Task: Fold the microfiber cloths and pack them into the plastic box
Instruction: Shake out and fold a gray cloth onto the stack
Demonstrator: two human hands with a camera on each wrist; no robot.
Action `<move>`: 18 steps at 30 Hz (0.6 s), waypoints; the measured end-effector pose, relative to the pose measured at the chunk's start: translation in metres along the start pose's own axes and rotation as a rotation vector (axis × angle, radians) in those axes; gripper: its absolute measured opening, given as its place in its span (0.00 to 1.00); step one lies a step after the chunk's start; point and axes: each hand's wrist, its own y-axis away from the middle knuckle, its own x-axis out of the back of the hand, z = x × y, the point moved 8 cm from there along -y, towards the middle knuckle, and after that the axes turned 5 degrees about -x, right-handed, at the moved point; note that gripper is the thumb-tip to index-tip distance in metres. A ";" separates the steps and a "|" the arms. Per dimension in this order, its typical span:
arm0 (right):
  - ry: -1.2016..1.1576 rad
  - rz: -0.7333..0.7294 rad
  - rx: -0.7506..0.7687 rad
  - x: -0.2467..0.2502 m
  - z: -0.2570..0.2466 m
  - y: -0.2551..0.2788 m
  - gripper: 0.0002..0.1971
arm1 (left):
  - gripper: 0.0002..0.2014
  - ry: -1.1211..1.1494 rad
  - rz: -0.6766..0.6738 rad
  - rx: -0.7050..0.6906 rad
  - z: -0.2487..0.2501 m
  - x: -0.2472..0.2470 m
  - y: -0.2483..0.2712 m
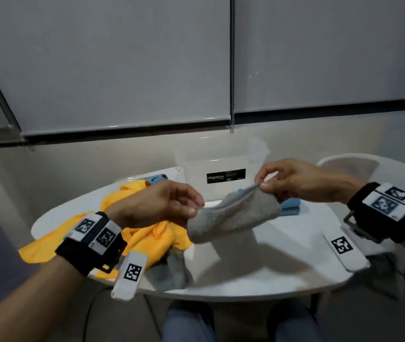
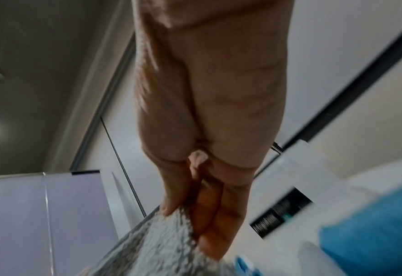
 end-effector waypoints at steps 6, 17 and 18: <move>0.073 -0.117 -0.216 -0.041 0.105 -0.017 0.10 | 0.14 -0.202 -0.191 0.250 -0.082 -0.038 0.004; -0.100 0.364 -0.307 -0.018 0.152 -0.076 0.06 | 0.08 -0.014 0.518 0.258 -0.136 0.013 -0.046; -0.109 0.407 -0.309 -0.016 0.157 -0.082 0.07 | 0.08 0.004 0.577 0.260 -0.142 0.015 -0.052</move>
